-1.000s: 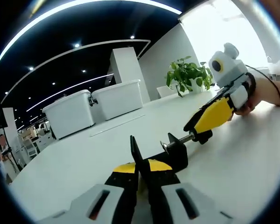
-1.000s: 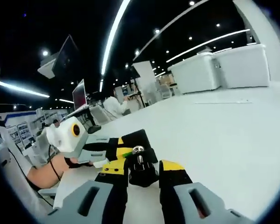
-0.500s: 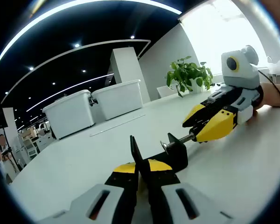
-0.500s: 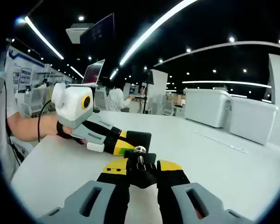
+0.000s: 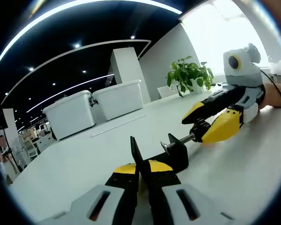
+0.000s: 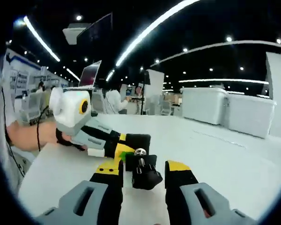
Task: Clamp the fixed fixture on the desktop, loosen the retaining clip, secure it to the edge of the desk, and tighten the retaining clip.
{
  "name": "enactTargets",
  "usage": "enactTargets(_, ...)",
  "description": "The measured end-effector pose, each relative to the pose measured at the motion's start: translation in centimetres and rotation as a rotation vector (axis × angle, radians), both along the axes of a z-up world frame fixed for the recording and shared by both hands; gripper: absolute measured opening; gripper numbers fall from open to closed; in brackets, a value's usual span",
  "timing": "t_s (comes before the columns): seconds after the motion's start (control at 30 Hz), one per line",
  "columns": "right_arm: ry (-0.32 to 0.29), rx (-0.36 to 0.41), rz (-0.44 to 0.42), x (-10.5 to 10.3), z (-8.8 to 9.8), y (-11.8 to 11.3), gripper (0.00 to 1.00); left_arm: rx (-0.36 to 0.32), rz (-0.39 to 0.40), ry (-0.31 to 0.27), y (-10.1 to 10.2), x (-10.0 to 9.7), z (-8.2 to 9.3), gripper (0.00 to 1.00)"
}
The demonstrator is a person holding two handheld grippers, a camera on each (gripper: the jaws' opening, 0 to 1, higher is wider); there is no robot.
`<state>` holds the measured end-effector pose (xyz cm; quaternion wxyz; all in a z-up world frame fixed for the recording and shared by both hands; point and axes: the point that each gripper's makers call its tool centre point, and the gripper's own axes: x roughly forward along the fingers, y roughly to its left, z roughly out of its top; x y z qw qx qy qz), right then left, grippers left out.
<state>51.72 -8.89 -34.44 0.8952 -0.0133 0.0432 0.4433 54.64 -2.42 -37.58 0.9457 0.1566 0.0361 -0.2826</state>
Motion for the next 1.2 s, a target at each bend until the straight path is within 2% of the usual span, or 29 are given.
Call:
enactTargets(0.13, 0.124, 0.099, -0.006, 0.4, 0.3, -1.1, 0.32, 0.000, 0.000, 0.000, 0.0, 0.0, 0.0, 0.07)
enactTargets(0.27, 0.193, 0.091, -0.019, 0.8, -0.7, -1.5, 0.31, -0.001, 0.000, 0.001, 0.0, 0.0, 0.0, 0.07)
enactTargets(0.3, 0.194, 0.072, -0.030, 0.9, -1.1, -1.4, 0.29, -0.001, 0.000, 0.000, 0.0, 0.0, 0.0, 0.07)
enactTargets(0.43, 0.206, 0.082, -0.003, 0.4, -1.0, -0.8, 0.24, -0.001, -0.001, 0.001, 0.0, 0.0, 0.0, 0.07)
enactTargets(0.57, 0.205, 0.087, -0.003, 0.3, -1.0, -0.7, 0.23, -0.001, 0.000, 0.001, 0.0, 0.0, 0.0, 0.07)
enactTargets(0.7, 0.134, 0.063, 0.016, 0.0, -0.7, -0.4, 0.21, -0.001, 0.000, 0.001, 0.0, 0.1, 0.0, 0.07)
enactTargets(0.77, 0.073, 0.037, 0.030, -0.3, -0.4, -0.2, 0.19, -0.001, 0.000, 0.001, 0.0, 0.1, 0.0, 0.07)
enactTargets(0.97, 0.053, 0.024, 0.023, -0.2, -0.4, -0.2, 0.19, -0.003, -0.001, 0.003, 0.1, 0.1, 0.0, 0.07)
enactTargets(1.03, 0.057, 0.022, 0.023, -0.2, -0.4, -0.2, 0.20, -0.003, -0.001, 0.003, 0.1, 0.1, 0.0, 0.07)
enactTargets(1.1, 0.085, 0.023, 0.003, 0.2, -0.8, -0.4, 0.27, -0.003, -0.001, 0.004, 0.1, 0.1, 0.0, 0.07)
enactTargets(1.17, 0.132, -0.021, -0.014, 0.5, -2.0, -0.6, 0.35, -0.003, -0.001, 0.004, 0.1, 0.2, 0.0, 0.07)
enactTargets(1.2, 0.142, -0.087, -0.016, 0.6, -3.2, -0.7, 0.36, -0.003, -0.001, 0.004, 0.1, 0.2, 0.0, 0.07)
